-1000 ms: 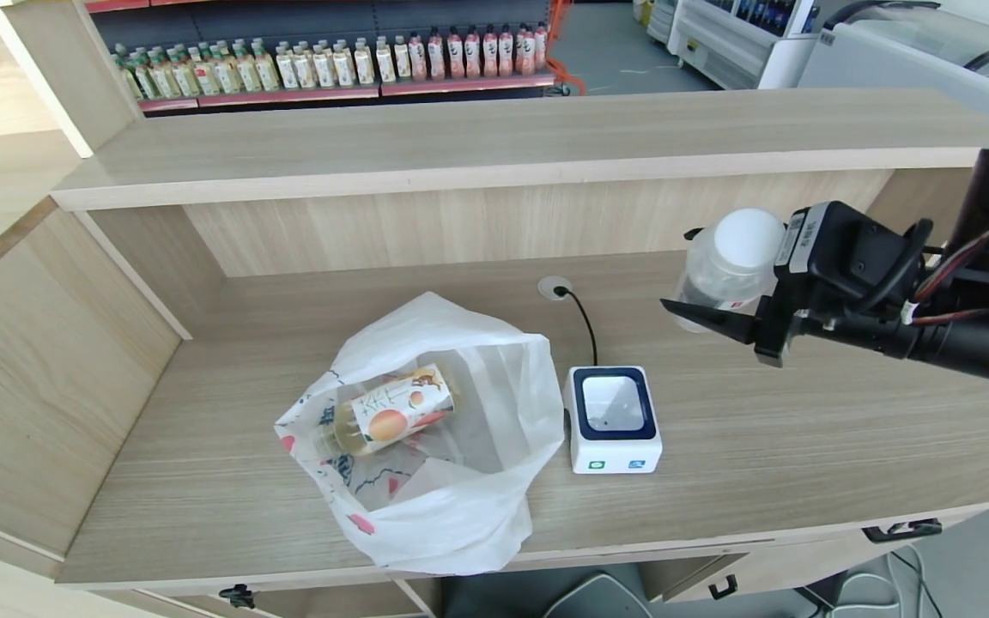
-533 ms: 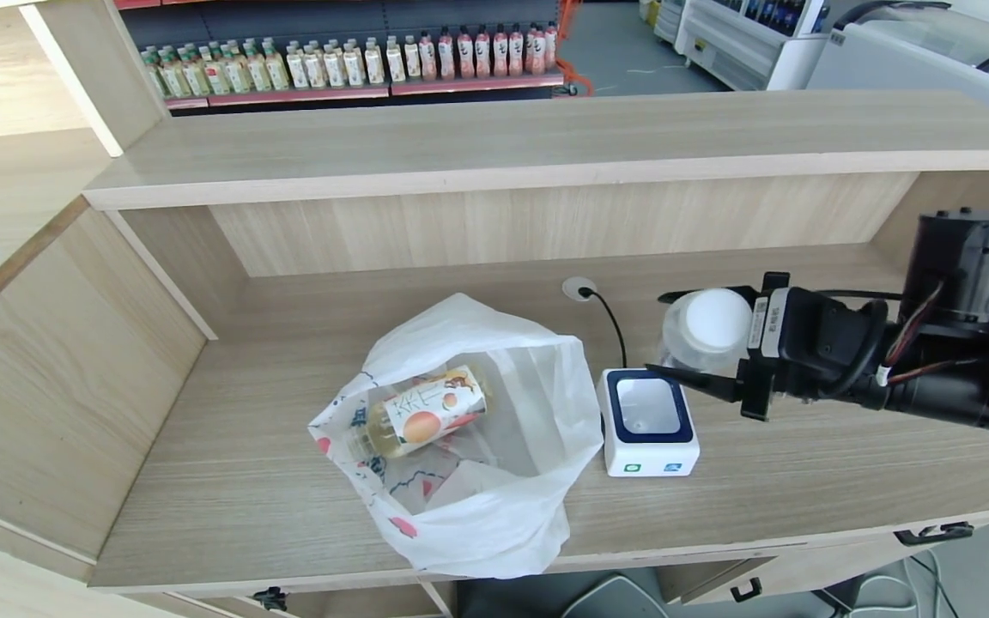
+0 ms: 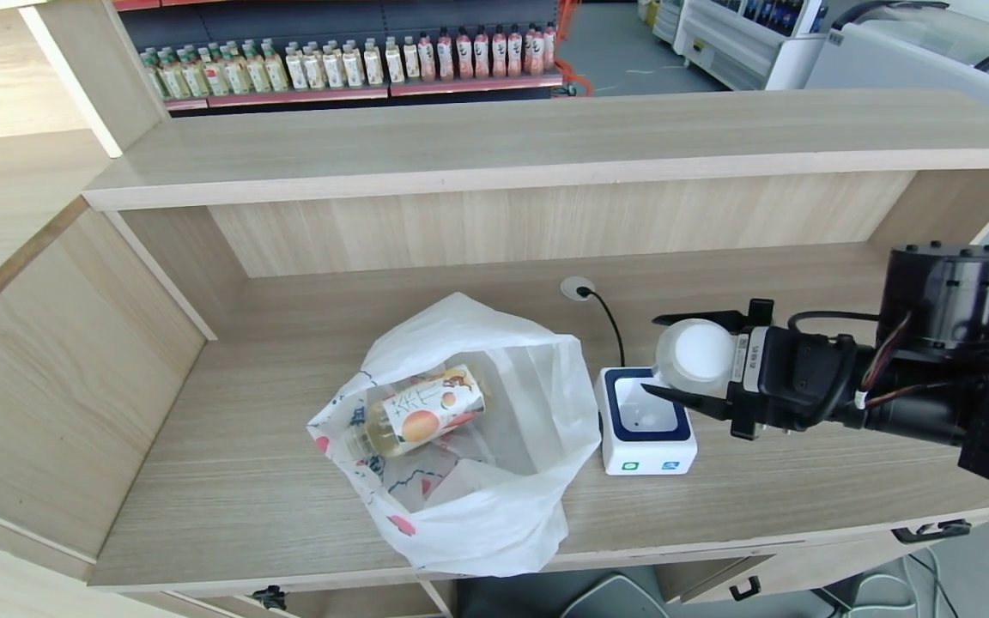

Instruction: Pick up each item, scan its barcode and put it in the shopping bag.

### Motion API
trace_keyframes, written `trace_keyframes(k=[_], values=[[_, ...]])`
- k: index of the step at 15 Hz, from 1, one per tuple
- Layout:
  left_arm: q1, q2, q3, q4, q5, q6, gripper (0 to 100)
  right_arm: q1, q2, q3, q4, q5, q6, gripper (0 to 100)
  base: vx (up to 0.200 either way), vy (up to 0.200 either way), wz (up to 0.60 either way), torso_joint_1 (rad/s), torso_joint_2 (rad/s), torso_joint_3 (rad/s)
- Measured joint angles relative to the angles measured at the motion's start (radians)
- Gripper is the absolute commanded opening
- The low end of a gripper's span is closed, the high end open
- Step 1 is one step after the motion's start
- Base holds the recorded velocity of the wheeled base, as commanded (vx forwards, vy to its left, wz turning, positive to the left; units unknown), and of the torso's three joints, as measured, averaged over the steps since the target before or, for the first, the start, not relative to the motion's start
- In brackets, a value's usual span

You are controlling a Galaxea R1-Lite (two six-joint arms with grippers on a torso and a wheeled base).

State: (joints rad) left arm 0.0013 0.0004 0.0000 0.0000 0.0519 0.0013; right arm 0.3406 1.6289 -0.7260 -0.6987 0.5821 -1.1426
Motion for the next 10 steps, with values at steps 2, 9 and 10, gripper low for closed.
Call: trace_keyframes(k=[2,9,10], values=[[0.000,0.000,0.000,0.000,0.001,0.000,100,-0.002,0.019,0.001,-0.018,0.021,-0.010,0,0.000,0.000,0.00,0.000,0.00,0.000],[0.000,0.000,0.000,0.000,0.000,0.000,100,-0.003,0.126,-0.005,-0.147,0.055,-0.015,0,0.000,0.000,0.00,0.000,0.00,0.000],[0.000,0.000,0.000,0.000,0.000,0.000,100,-0.004,0.138,-0.005,-0.161,0.056,-0.015,0,0.000,0.000,0.00,0.000,0.00,0.000]])
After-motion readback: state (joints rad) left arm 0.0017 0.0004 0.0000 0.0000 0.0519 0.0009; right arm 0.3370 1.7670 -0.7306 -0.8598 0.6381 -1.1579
